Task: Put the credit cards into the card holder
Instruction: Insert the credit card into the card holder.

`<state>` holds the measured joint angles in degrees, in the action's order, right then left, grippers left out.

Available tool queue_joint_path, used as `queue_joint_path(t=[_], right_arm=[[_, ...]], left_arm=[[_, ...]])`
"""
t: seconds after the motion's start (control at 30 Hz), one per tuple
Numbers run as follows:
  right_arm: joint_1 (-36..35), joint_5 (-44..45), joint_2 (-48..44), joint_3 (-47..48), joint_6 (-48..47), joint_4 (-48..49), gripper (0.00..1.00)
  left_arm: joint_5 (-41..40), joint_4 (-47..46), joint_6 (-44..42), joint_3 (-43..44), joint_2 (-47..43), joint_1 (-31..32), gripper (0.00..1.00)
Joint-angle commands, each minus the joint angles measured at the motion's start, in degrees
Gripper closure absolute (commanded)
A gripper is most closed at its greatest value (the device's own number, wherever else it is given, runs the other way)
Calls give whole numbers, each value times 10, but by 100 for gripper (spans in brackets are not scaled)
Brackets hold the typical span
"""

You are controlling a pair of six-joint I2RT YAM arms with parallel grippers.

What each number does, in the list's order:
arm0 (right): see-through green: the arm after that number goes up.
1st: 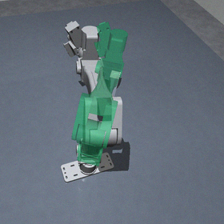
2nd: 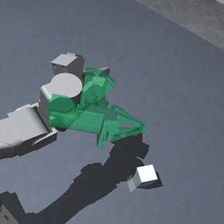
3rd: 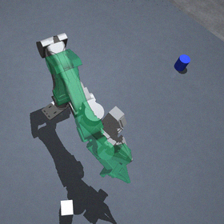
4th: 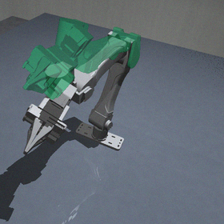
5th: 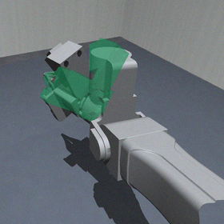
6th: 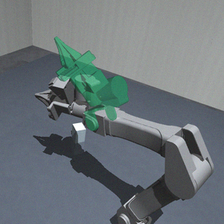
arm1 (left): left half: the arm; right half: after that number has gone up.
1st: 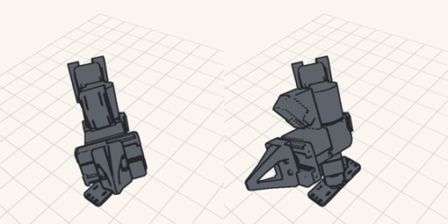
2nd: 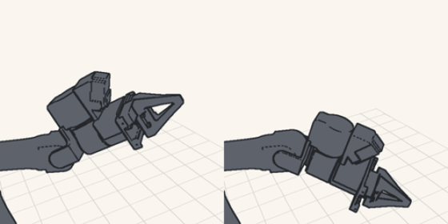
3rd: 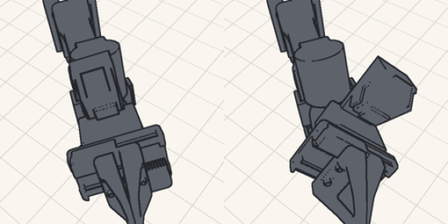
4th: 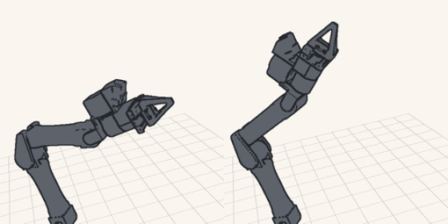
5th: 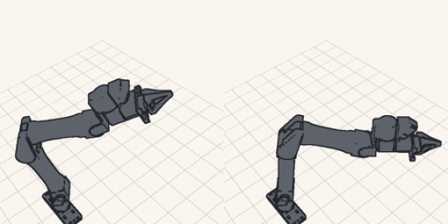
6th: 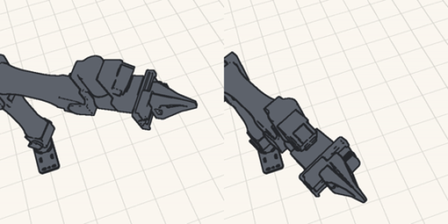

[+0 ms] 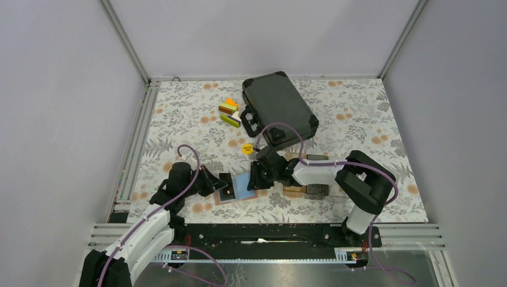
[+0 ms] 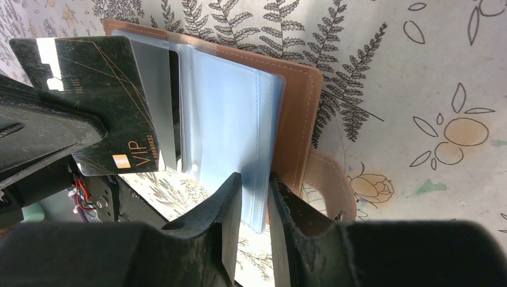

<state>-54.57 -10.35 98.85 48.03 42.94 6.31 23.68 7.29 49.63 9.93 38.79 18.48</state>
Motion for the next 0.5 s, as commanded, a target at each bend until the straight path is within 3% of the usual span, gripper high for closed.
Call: queue_joint_path(t=[0.0,0.2,0.47], right_arm=[[-3,43,14,1,-1,-37,73],[-3,37,21,3,3,-36,83],[-3,35,26,3,7,-35,84]], left_arm=[[28,-69,15,-19,14,-2,100],[26,-109,32,-38,34,0,100],[32,-166,56,-62,51,2,100]])
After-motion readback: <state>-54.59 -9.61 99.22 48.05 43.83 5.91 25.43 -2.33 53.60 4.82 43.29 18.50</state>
